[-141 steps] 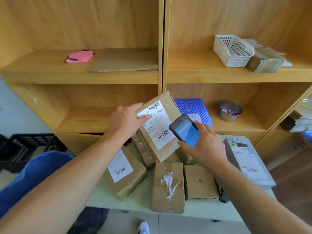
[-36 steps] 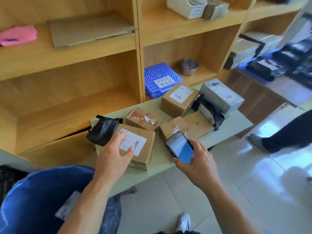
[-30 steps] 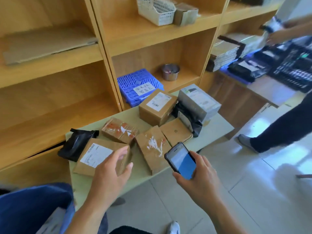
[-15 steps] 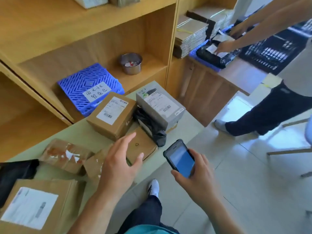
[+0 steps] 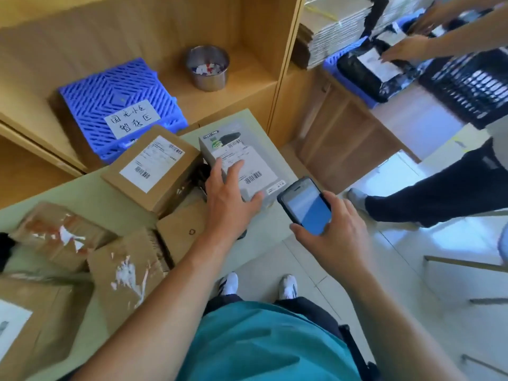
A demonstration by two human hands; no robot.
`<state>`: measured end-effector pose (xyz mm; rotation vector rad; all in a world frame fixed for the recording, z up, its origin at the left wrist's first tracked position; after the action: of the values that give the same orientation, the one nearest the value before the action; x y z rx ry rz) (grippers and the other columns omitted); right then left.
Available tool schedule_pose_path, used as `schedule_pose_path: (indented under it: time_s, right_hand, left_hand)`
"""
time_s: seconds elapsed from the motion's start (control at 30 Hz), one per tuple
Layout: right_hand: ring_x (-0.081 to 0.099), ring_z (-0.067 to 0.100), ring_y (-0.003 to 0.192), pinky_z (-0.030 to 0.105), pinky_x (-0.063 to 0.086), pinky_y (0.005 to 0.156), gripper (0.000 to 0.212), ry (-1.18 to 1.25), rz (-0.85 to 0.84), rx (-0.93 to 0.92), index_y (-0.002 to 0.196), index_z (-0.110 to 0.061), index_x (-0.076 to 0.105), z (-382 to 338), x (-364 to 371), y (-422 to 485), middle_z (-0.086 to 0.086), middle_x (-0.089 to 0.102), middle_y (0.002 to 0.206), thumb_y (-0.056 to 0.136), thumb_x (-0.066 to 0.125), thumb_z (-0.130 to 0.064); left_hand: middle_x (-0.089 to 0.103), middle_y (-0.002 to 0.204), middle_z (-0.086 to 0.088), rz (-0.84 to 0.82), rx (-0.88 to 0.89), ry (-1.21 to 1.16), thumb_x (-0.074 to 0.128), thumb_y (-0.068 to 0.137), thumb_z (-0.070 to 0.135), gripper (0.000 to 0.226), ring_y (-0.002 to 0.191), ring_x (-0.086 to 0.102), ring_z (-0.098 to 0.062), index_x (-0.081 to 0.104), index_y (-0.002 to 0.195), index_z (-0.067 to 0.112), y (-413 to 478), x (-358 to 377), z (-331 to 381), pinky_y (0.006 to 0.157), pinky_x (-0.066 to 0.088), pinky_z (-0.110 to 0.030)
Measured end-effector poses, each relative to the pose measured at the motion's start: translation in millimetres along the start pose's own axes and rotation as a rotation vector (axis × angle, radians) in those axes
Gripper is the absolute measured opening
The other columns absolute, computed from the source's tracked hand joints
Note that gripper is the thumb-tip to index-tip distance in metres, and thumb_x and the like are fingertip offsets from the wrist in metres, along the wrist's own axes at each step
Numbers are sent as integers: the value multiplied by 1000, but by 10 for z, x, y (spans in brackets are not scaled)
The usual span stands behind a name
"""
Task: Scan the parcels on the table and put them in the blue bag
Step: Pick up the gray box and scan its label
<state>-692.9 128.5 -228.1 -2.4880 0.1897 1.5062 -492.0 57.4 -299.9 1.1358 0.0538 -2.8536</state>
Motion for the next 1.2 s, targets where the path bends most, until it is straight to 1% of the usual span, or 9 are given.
schedule_pose_path:
  time_s: [0.2, 0.33, 0.47, 0.6, 0.7, 0.8, 0.93, 1.03, 1.2]
  right_hand:
    - [50, 16, 110, 34, 48, 85, 86, -26, -104, -152, 141, -25, 42, 238, -108, 536, -4, 53, 126, 71, 74, -64]
    - [50, 18, 114, 34, 46, 87, 87, -11, -163, -213, 142, -23, 42, 447, -174, 745, -2, 53, 129, 72, 76, -61]
    - [50, 19, 113, 32, 44, 85, 86, -12, -225, -273, 142, -21, 43, 633, -221, 865, -1, 54, 128, 73, 77, -59]
    - [52, 20, 110, 32, 43, 82, 86, 1, -257, -308, 143, -21, 44, 725, -283, 956, -1, 54, 128, 73, 76, -59]
    - [52, 19, 113, 35, 47, 86, 86, -12, -276, -328, 143, -21, 44, 745, -297, 999, -2, 54, 128, 73, 75, -59]
    - [53, 18, 113, 35, 49, 86, 84, -38, -306, -341, 142, -22, 45, 753, -334, 1025, -3, 55, 128, 72, 74, -60]
    - [55, 16, 107, 29, 49, 78, 83, -82, -312, -377, 140, -24, 46, 741, -417, 1014, -5, 56, 125, 72, 74, -61]
    - [54, 15, 103, 26, 44, 71, 82, -103, -286, -408, 140, -26, 46, 728, -499, 986, -6, 56, 123, 72, 74, -62]
    - [52, 13, 99, 31, 54, 71, 85, -125, -264, -464, 138, -28, 43, 692, -615, 909, -7, 55, 114, 69, 74, -65]
  left_hand:
    - [-2, 171, -18, 53, -265, -95, 80, 83, 47, 89, 155, 12, -36, 31, 156, 33, -40, 504, 65, 122, 30, -46]
    - [-3, 171, -17, 37, -338, -85, 80, 84, 48, 79, 156, 8, -35, 39, 151, 42, -117, 745, 130, 119, 31, -45]
    - [17, 168, -12, 94, -343, -71, 82, 86, 33, 80, 152, 25, -31, 37, 150, 51, -185, 933, 125, 117, 40, -47]
    - [37, 161, 0, 245, -364, -117, 74, 93, 11, 72, 145, 39, -19, 47, 149, 48, -212, 1019, 109, 117, 42, -47]
    - [44, 159, 4, 315, -305, -106, 72, 94, 9, 66, 142, 43, -14, 52, 149, 39, -234, 1013, 127, 113, 47, -43]
    - [40, 163, 2, 372, -200, -47, 74, 92, 6, 67, 146, 43, -15, 52, 151, 30, -287, 983, 193, 113, 47, -40]
    - [34, 166, -7, 469, -73, 12, 76, 88, 0, 70, 149, 41, -26, 54, 150, 25, -376, 886, 320, 109, 50, -47]
    - [34, 165, -12, 555, 15, 71, 77, 87, -4, 66, 148, 41, -30, 59, 146, 20, -420, 770, 436, 113, 47, -45]
    - [38, 162, -19, 646, 63, 115, 76, 87, -5, 60, 149, 40, -30, 63, 141, 16, -553, 595, 505, 112, 48, -47]
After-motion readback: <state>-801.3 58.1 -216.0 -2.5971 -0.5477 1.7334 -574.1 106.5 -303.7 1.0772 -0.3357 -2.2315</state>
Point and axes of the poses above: each hand's wrist, its own y-axis towards the middle knuckle, its own x-axis out of the palm, z = x × y, the point moved 1 cm from there along y, towards the middle knuckle
